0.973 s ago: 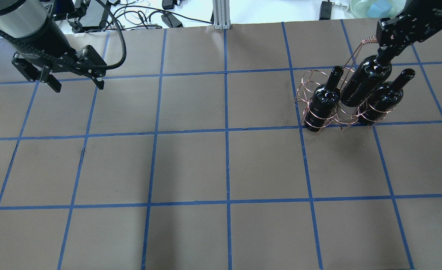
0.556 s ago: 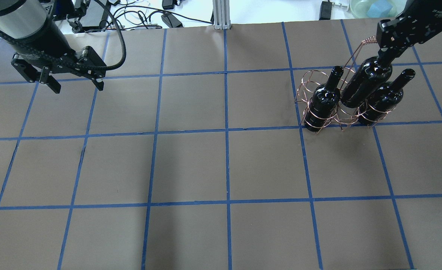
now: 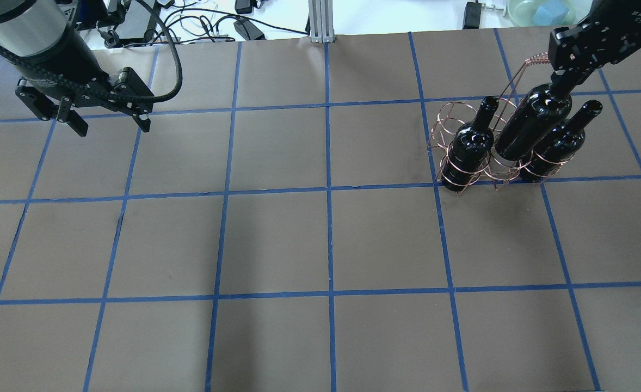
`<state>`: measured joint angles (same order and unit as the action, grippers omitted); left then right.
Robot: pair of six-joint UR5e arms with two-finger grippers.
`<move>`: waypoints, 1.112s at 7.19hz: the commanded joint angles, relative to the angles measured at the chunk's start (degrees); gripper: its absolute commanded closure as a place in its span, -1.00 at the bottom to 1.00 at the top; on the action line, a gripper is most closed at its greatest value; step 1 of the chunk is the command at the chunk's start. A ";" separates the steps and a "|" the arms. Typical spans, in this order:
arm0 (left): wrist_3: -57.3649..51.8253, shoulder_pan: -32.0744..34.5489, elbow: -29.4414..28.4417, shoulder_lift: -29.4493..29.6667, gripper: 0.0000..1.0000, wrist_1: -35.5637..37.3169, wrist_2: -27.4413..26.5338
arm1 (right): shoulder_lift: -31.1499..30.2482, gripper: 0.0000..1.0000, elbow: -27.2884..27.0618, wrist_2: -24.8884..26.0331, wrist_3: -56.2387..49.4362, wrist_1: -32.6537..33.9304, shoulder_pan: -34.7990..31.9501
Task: Place wine into wine basket
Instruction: 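Lower the bottle down into the slot beside the other two bottles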
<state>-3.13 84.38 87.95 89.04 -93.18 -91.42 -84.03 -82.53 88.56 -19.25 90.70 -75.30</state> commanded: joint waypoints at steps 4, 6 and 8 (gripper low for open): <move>-0.04 -0.09 0.03 -0.18 -1.00 -0.25 -0.34 | 0.62 1.00 -0.27 -0.23 0.00 0.35 -0.02; -0.04 -0.09 -0.06 -0.18 -1.00 -0.25 -0.34 | 1.93 1.00 -0.70 -0.14 -0.52 0.96 -0.02; -0.04 -0.09 0.55 -0.18 -1.00 -1.38 -0.34 | 3.95 1.00 -0.88 -0.23 -0.44 1.14 -0.02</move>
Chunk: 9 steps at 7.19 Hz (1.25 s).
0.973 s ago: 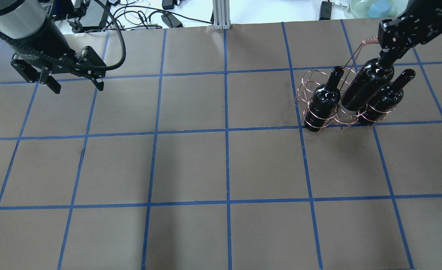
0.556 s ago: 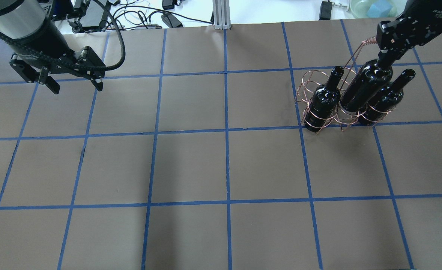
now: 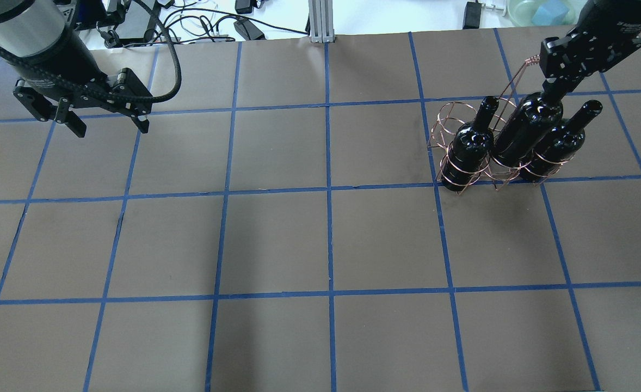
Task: Place wine into wine basket
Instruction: 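Lower the bottle down into the slot beside the other two bottles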
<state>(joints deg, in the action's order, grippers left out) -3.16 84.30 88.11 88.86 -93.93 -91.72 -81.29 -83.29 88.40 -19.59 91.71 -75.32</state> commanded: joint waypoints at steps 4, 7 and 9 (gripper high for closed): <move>-0.09 -0.10 -0.22 -0.27 -1.00 -0.29 0.14 | 3.86 1.00 -2.92 0.37 0.25 6.43 -0.09; 0.09 -0.36 -0.22 -0.27 -1.00 -0.38 0.84 | 3.95 1.00 -5.13 0.28 1.57 7.70 -0.26; 0.26 -0.10 -0.13 -0.27 -1.00 -0.46 1.02 | 3.95 0.41 -5.92 2.46 3.50 7.69 -0.35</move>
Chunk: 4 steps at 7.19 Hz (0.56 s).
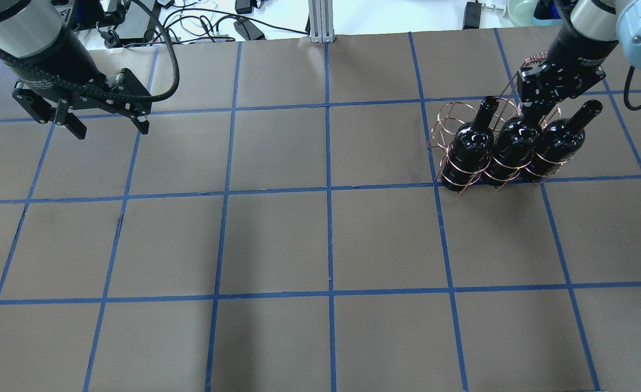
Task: Place wine into wine basket
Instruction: 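Open the right gripper and lift it away from the bottle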
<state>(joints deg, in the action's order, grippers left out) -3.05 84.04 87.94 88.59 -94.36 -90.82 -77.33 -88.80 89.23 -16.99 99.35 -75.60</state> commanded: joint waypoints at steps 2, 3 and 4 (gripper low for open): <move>1.64 0.15 0.04 -0.18 -1.00 0.06 1.33 | -0.71 -1.00 0.37 1.64 1.17 3.28 -0.33; 2.34 0.15 0.04 -0.18 -1.00 0.06 1.60 | -2.11 -1.00 1.43 1.82 1.17 1.83 -0.33; 2.43 0.15 0.04 -0.18 -1.00 0.06 1.26 | -3.69 -1.00 3.87 1.30 1.25 -0.97 -0.77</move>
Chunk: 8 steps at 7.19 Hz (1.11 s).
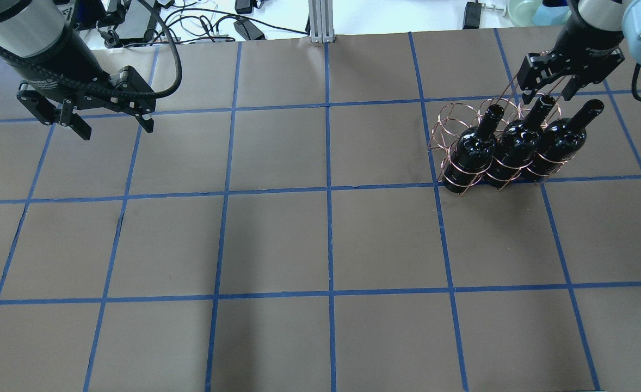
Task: Place wine into wine basket
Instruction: 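Open the right gripper and lift it away from the bottle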
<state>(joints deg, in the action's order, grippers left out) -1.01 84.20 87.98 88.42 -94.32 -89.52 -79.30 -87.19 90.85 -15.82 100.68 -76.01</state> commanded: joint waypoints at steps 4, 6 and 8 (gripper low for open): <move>0.39 -0.08 0.00 0.17 -1.00 0.27 -0.48 | -9.89 -1.00 5.01 -1.89 5.00 -12.85 -7.90; 0.39 -0.52 -0.09 0.08 -1.00 0.27 -0.48 | -10.88 -1.00 4.49 -3.05 10.87 -13.66 -11.33; 0.30 -0.61 -0.17 0.08 -1.00 0.45 -0.48 | -10.88 -1.00 4.40 -1.46 11.69 -13.49 -11.79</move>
<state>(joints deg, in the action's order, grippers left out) -0.67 83.64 87.87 88.51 -94.00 -90.00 -90.06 -82.72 88.78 -5.03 87.16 -87.29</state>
